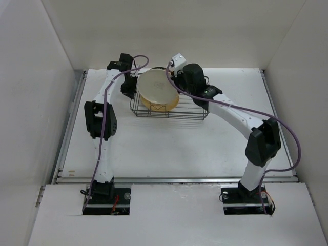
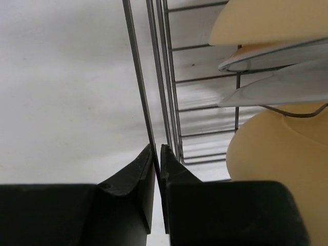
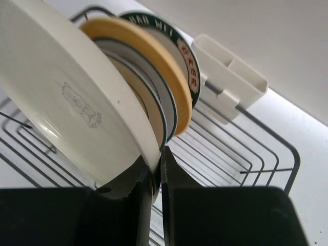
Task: Unload the plates from the dish rack
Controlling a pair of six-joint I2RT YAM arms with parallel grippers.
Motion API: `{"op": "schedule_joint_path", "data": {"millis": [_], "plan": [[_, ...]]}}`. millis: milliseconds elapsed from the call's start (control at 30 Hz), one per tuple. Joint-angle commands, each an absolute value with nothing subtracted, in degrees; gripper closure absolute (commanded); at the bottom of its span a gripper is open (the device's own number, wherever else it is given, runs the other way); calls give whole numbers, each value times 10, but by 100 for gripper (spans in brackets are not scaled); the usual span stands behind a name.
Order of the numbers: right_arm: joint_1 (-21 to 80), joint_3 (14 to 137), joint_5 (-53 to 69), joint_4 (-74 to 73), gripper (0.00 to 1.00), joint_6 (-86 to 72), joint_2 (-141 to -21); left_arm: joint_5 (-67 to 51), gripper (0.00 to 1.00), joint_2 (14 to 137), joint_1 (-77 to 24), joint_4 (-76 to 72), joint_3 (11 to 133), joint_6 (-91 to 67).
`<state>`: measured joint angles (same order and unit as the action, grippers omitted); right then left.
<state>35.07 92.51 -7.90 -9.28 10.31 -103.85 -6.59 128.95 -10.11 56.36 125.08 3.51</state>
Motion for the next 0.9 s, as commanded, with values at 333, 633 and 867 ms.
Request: {"op": "schedule_joint_path", "data": {"millis": [333, 633, 867], "plan": [[360, 951, 38, -171, 100, 66, -950, -83, 100, 1276, -104, 585, 1222, 25], [359, 818, 308, -317, 100, 32, -927, -83, 66, 1180, -104, 483, 1166, 55], [384, 727, 280, -302, 100, -26, -983, -94, 50, 1130, -109, 458, 1166, 137]]}}
